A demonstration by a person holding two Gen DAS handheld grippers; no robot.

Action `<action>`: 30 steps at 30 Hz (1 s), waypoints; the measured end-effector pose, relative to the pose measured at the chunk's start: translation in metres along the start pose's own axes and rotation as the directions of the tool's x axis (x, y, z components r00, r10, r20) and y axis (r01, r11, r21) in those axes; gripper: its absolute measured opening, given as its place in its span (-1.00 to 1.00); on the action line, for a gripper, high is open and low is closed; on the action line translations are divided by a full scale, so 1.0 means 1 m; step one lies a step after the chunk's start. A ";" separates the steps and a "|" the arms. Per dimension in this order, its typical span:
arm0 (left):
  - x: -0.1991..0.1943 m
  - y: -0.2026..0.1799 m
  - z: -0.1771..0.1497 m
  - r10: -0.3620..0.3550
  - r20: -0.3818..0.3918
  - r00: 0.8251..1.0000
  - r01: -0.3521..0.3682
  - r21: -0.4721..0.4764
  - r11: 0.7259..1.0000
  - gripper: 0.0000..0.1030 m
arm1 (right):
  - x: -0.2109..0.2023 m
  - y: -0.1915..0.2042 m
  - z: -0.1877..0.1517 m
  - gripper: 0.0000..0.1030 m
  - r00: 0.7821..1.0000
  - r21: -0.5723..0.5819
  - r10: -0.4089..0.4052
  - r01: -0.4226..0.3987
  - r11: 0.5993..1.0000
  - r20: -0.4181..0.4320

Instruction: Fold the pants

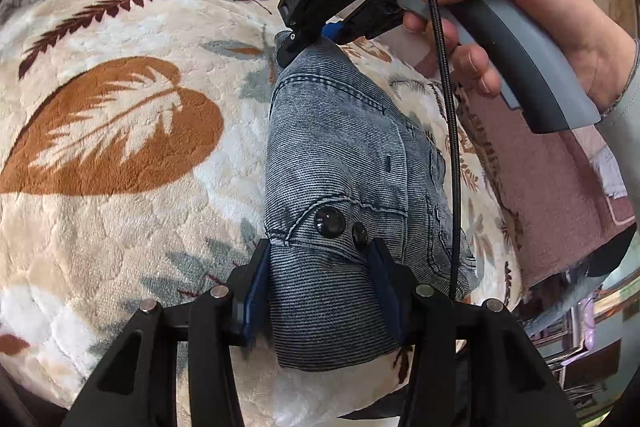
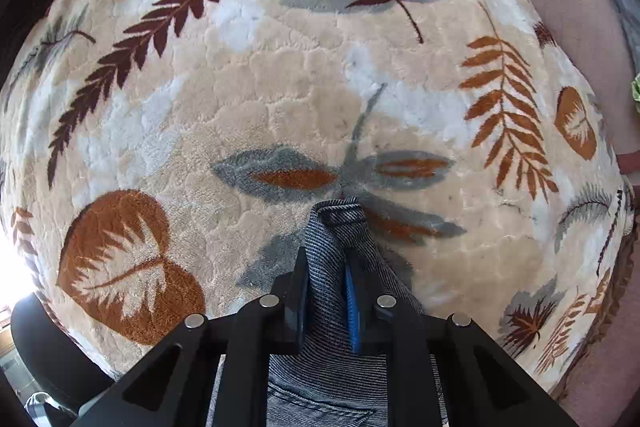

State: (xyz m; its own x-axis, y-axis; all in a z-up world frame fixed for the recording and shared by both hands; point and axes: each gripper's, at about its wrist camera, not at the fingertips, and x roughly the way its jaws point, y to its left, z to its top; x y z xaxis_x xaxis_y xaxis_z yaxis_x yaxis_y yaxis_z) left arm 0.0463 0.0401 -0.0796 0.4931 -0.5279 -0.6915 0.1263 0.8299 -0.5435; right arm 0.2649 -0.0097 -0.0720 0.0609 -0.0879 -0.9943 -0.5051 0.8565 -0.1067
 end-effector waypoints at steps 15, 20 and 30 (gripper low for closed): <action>0.006 -0.031 -0.003 0.090 0.050 0.995 -0.095 0.123 0.988 -0.17 | -0.020 -0.025 -0.020 -0.72 0.977 0.161 -0.017 -0.017 0.987 0.210; 0.006 -0.033 -0.006 0.101 0.054 0.993 -0.107 0.128 0.986 -0.17 | -0.036 -0.049 -0.019 -0.70 0.947 0.292 -0.141 0.053 0.955 0.290; -0.002 -0.025 -0.007 0.091 0.047 0.995 -0.096 0.111 0.989 -0.16 | -0.066 -0.075 -0.089 -0.37 0.928 0.346 0.040 -0.178 0.921 0.370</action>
State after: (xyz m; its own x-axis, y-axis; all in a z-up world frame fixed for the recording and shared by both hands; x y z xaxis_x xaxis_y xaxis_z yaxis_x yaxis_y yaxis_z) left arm 0.0361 0.0190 -0.0686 0.5424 -0.4408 -0.7152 0.1732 0.8917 -0.4182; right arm 0.2223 -0.1127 0.0006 0.3551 0.1413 -0.9241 -0.1778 0.9807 0.0816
